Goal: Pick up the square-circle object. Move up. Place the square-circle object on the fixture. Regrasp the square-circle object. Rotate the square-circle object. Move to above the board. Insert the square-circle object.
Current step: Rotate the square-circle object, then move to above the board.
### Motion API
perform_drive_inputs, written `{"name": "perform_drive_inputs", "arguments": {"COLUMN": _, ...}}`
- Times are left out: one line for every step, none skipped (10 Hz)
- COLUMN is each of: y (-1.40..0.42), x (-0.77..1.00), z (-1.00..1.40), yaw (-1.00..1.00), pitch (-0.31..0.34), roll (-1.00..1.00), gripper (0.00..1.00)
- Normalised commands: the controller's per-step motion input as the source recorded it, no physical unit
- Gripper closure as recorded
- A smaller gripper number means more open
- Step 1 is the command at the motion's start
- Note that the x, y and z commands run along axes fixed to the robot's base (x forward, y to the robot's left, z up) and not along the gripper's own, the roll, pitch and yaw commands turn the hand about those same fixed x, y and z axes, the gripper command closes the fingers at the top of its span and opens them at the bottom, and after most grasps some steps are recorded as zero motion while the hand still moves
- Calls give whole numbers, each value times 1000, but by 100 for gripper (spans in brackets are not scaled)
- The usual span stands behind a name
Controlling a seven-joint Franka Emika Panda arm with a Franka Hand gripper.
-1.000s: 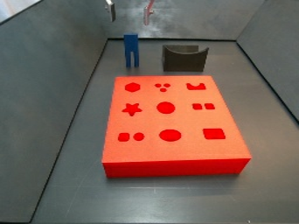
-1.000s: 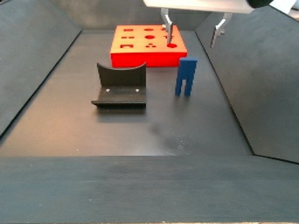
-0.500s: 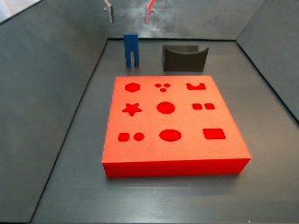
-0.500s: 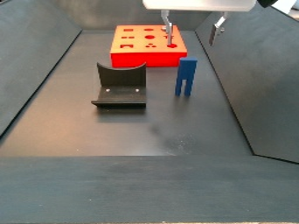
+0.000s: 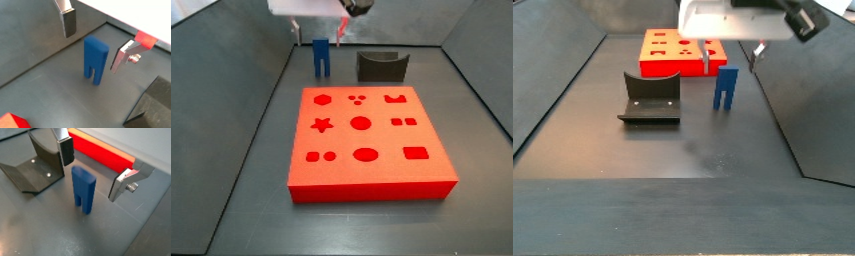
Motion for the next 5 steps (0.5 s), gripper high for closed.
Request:
{"name": "perform_drive_inputs", "arguments": {"y": -5, "x": 44, "z": -550, "yaw": 27, "pitch": -25, "roll": -93, "gripper": 0}}
{"name": "perform_drive_inputs", "arguments": {"y": -5, "x": 45, "z": -408, "yaw": 27, "pitch": -26, "roll": -99, "gripper": 0}}
{"name": "perform_drive_inputs", "arguments": {"y": -5, "x": 46, "z": -233, "yaw": 25, "pitch": -28, "roll": -105, "gripper": 0}}
{"name": "perform_drive_inputs", "arguments": {"y": 0, "x": 0, "z": 0, "yaw": 24, "pitch": -28, "roll": -110, "gripper": 100}}
{"name": "perform_drive_inputs", "arguments": {"y": -261, "x": -104, "z": 1000, "yaw": 195, "pitch": -187, "roll": 79, "gripper": 100}}
